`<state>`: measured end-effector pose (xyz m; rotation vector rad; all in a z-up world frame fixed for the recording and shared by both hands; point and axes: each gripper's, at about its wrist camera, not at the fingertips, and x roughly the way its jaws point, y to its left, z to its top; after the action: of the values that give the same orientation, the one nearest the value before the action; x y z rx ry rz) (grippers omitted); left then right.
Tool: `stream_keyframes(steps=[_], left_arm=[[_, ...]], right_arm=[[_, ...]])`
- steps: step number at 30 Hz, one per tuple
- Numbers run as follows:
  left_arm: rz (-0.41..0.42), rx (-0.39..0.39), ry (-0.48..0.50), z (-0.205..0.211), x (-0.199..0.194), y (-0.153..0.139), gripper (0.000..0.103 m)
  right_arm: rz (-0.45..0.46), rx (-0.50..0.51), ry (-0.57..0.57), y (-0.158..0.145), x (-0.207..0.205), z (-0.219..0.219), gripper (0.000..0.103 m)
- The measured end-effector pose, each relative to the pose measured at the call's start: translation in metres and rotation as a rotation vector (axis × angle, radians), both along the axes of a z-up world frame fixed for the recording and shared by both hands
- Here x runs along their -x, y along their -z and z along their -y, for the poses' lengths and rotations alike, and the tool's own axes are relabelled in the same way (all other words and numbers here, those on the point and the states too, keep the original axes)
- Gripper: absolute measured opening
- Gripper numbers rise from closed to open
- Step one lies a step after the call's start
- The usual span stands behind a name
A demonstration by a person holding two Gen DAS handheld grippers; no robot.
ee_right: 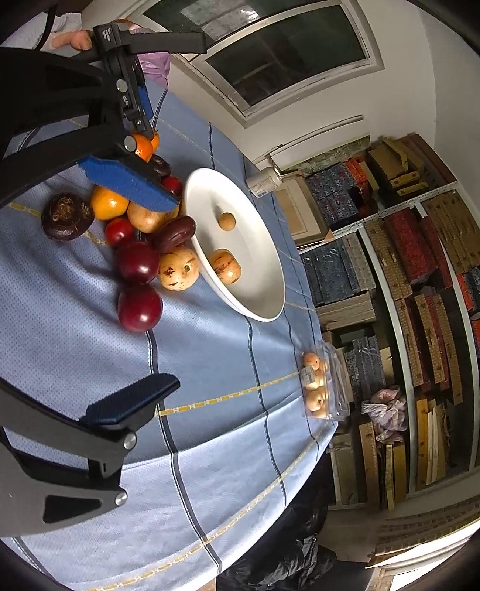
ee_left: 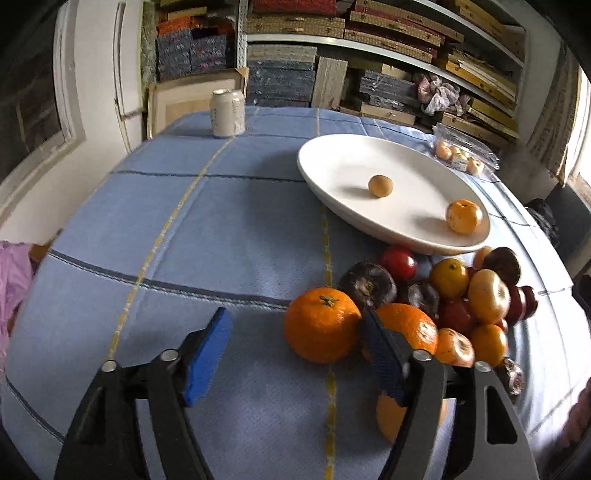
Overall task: Organize fruits
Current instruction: 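Grasp a tangerine with the left gripper while the right gripper grasps a red plum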
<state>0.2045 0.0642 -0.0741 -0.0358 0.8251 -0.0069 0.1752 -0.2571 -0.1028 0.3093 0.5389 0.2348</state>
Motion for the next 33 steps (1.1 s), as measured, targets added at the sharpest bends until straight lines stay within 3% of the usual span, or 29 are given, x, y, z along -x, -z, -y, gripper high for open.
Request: stream_keyframes(steps=[2,4,10,14,19,23,33], left_arm=[[0.005,-0.023,-0.014,-0.001,-0.002,0.001,0.09],[0.008,-0.026,-0.028,-0.005,-0.002,0.002,0.094],[0.014,-0.025,-0.059,-0.016,0.001,0.002,0.094],[-0.045,-0.04,-0.03,-0.014,0.0,0.012,0.092],[-0.045,-0.051,-0.014,-0.007,-0.007,0.013,0.081],[-0.067,-0.009,0.013,-0.009,-0.011,0.016,0.053],[-0.057,0.053,0.028,-0.014,-0.014,0.016,0.047]], right_arm=[[-0.006,0.0,0.0,0.0,-0.002,0.0,0.088],[-0.013,-0.002,0.001,0.001,-0.003,0.0,0.089],[-0.023,-0.008,0.013,0.003,-0.004,0.002,0.089],[-0.031,-0.016,0.021,0.004,-0.006,0.005,0.089],[-0.043,-0.017,0.015,0.006,-0.008,0.005,0.089],[-0.043,-0.016,0.019,0.006,-0.009,0.005,0.089],[-0.072,0.013,-0.002,0.011,-0.013,0.0,0.089]])
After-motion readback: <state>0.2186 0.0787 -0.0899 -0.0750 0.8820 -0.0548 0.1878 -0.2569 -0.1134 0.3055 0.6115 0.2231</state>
